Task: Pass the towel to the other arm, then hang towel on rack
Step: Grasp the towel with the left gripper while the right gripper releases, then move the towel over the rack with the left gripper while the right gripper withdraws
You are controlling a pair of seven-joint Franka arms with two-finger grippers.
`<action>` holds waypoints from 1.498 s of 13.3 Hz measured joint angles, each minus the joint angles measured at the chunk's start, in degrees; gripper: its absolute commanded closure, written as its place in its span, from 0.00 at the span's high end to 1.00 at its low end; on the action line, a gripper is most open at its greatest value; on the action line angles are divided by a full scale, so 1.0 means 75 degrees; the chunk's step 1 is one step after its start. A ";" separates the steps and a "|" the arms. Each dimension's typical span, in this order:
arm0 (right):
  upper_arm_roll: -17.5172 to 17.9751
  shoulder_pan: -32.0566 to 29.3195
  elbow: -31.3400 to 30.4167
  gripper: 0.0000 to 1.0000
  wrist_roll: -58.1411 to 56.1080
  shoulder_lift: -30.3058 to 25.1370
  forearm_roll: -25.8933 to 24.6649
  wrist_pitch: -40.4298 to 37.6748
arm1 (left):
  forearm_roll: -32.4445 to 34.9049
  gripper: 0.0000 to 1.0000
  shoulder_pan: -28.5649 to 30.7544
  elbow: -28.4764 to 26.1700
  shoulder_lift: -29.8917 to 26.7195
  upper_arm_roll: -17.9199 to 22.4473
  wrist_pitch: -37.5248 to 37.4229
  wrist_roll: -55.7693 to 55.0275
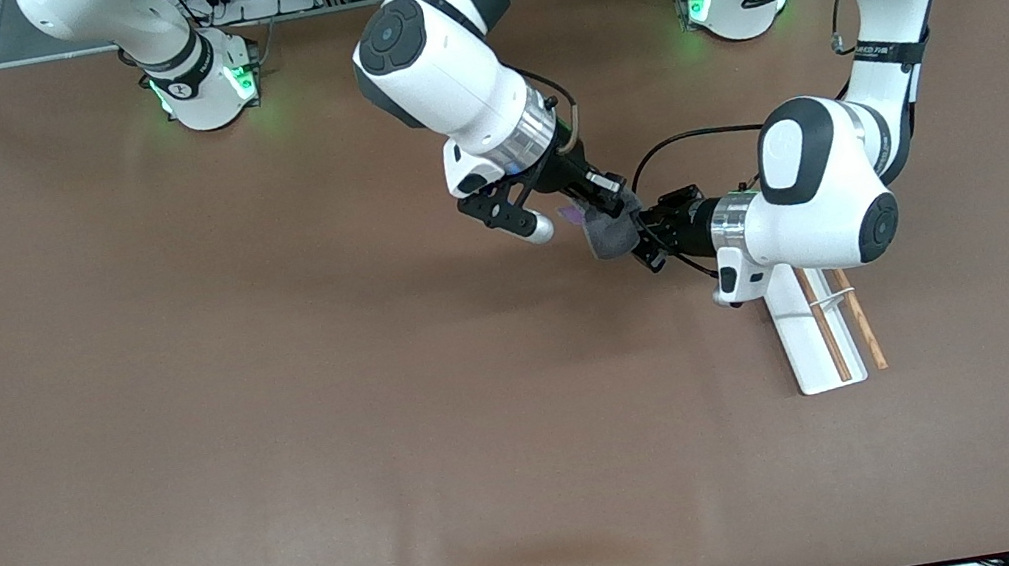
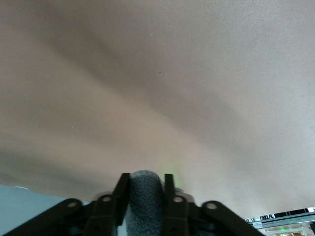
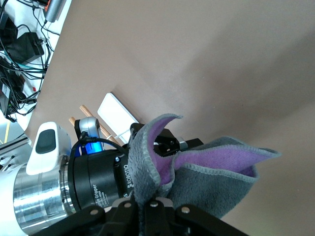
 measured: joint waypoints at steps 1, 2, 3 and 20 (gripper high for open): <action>0.0000 0.0000 0.0000 0.00 0.0000 0.0000 0.0000 0.0001 | 0.0000 0.00 0.0000 0.0009 0.0000 0.0000 0.0000 -0.0001; -0.0001 0.0000 0.0000 0.00 0.0000 0.0000 0.0000 0.0002 | 0.0000 0.00 0.0001 0.0029 0.0000 0.0000 0.0001 -0.0001; -0.0001 0.0000 0.0000 0.00 0.0000 0.0000 0.0000 0.0003 | 0.0000 0.00 0.0006 0.0060 0.0000 0.0004 0.0007 -0.0001; -0.0168 -0.0101 0.0050 1.00 -0.0075 -0.0067 -0.0488 0.0037 | 0.5066 0.00 0.0249 0.1859 -0.0730 0.0037 -0.1193 0.1004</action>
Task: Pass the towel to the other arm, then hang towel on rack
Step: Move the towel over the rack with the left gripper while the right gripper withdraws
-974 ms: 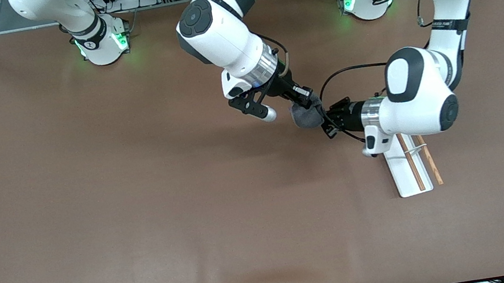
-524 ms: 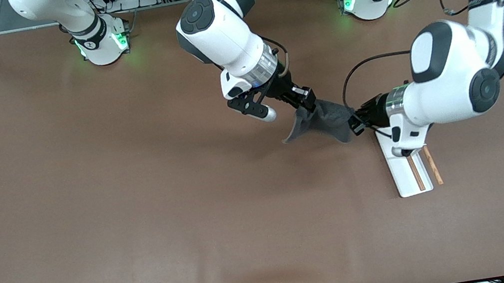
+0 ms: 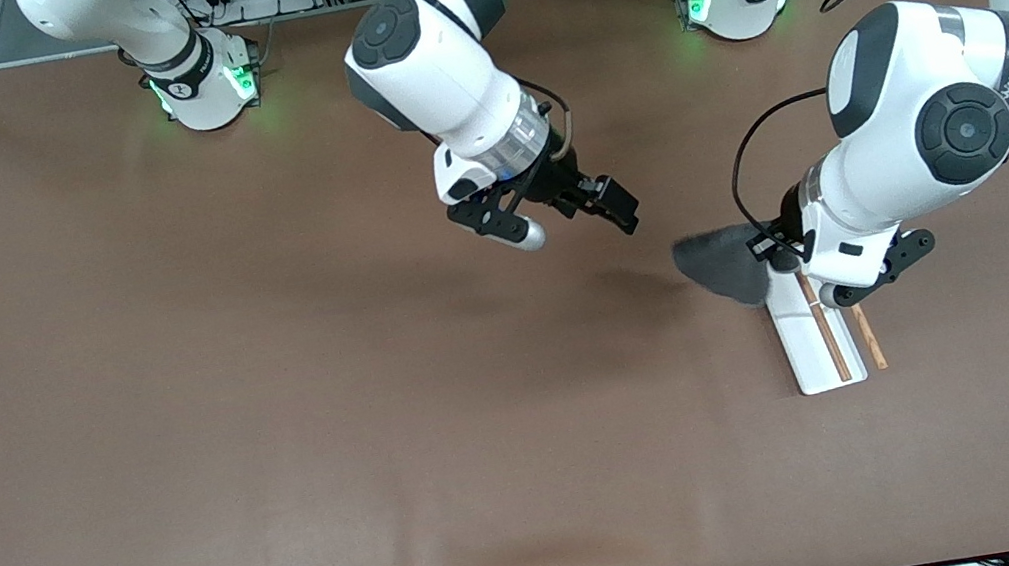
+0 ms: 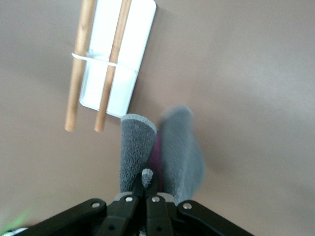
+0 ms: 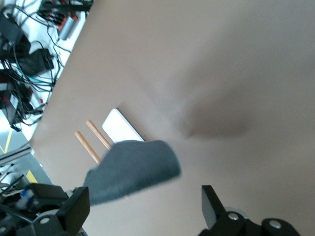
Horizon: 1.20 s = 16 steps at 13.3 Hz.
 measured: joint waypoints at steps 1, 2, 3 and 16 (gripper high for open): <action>-0.0012 -0.0087 0.0000 1.00 -0.0206 -0.0038 -0.0013 -0.0032 | 0.0114 0.00 -0.0006 0.0007 0.0000 -0.0002 0.0001 0.0104; -0.0023 -0.0196 0.0000 1.00 -0.0533 -0.0082 -0.0017 -0.0170 | 0.0257 0.00 -0.0031 0.0029 0.0002 -0.0008 0.0006 0.0207; -0.0031 -0.0343 -0.0001 1.00 -0.0903 -0.0159 -0.0017 -0.0452 | 0.0458 0.00 -0.0078 0.0081 0.0009 -0.0019 0.0023 0.0303; -0.0131 -0.4396 0.0001 1.00 -0.8120 -0.1329 -0.0977 -0.5983 | 0.2243 0.00 -0.0678 0.0302 0.0748 -0.0040 0.1752 0.1580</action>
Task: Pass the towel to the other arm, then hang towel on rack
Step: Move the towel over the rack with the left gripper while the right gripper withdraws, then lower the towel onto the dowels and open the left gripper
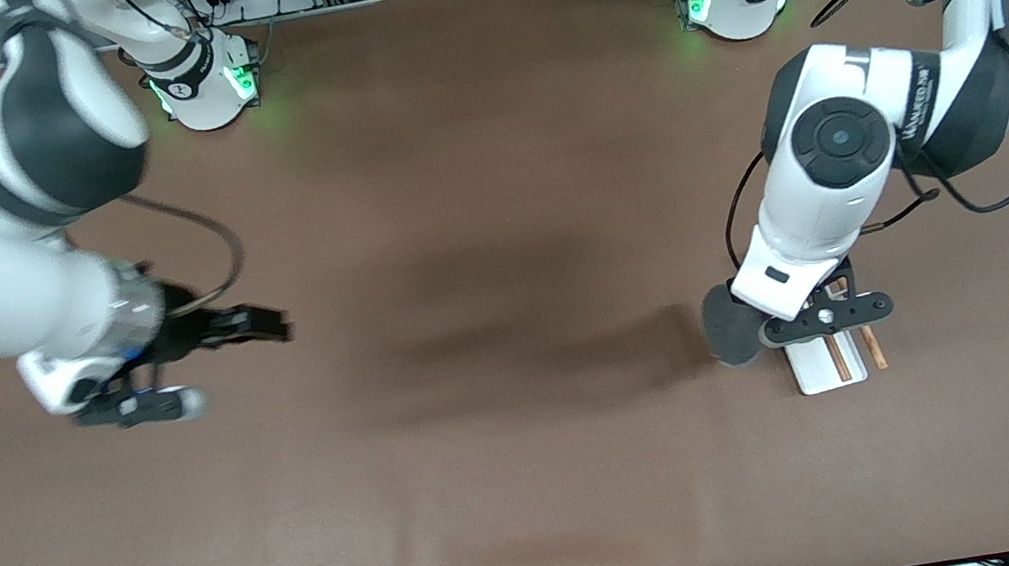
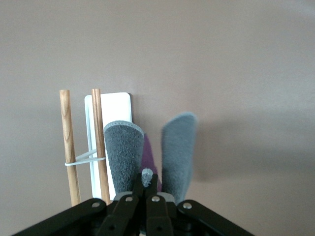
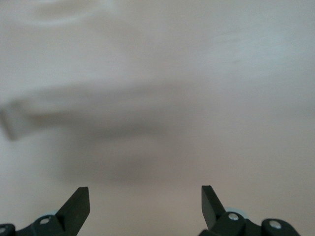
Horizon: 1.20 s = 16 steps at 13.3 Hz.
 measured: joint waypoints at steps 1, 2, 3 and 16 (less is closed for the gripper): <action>0.0002 -0.0129 0.0000 1.00 -0.0238 -0.0085 -0.0286 -0.0250 | 0.0155 0.00 -0.0034 0.0000 0.0058 -0.0001 0.0006 0.0000; 0.0002 -0.0243 0.0001 1.00 -0.0425 -0.0197 -0.0506 -0.0492 | 0.0268 0.00 -0.0048 -0.0001 0.0109 -0.0001 0.0008 0.0000; 0.0002 -0.0378 0.0002 1.00 -0.0637 -0.0333 -0.0681 -0.0722 | 0.0323 0.00 -0.0048 -0.0003 0.0157 0.0002 0.0008 0.0000; 0.0396 -0.2573 -0.2039 1.00 -0.2139 -0.2946 -0.1261 -0.1280 | 0.0634 0.00 0.0509 -0.0235 0.0262 0.0133 -0.0312 0.0000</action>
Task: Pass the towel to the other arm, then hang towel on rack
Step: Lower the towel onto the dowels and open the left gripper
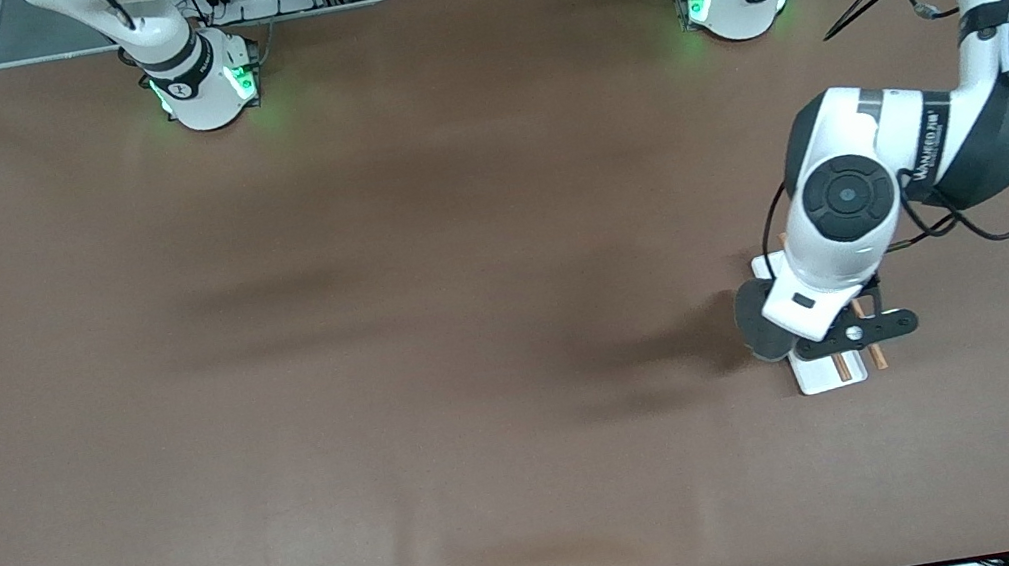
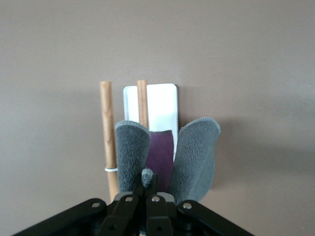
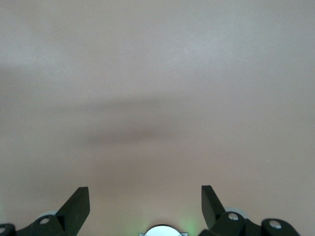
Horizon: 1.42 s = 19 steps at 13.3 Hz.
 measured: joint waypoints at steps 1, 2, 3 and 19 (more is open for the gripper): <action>0.0161 -0.0001 -0.0034 1.00 0.0165 -0.0020 -0.0024 0.0006 | 0.0001 0.00 0.0048 0.0000 -0.0012 0.0001 -0.0059 0.0000; 0.0266 -0.0001 -0.0048 1.00 0.0227 -0.0021 -0.0040 0.0015 | 0.0003 0.00 0.0087 -0.0001 -0.0023 0.0000 -0.0096 0.0000; 0.0312 -0.0002 -0.0055 1.00 0.0228 -0.0021 -0.0066 0.0020 | 0.0004 0.00 0.0122 0.0000 -0.0036 0.0000 -0.0154 0.0000; 0.0324 -0.0460 0.0159 1.00 -0.0211 -0.0139 -0.0344 0.0179 | 0.0010 0.31 0.1076 -0.0192 -0.0054 -0.0004 -0.0604 0.0552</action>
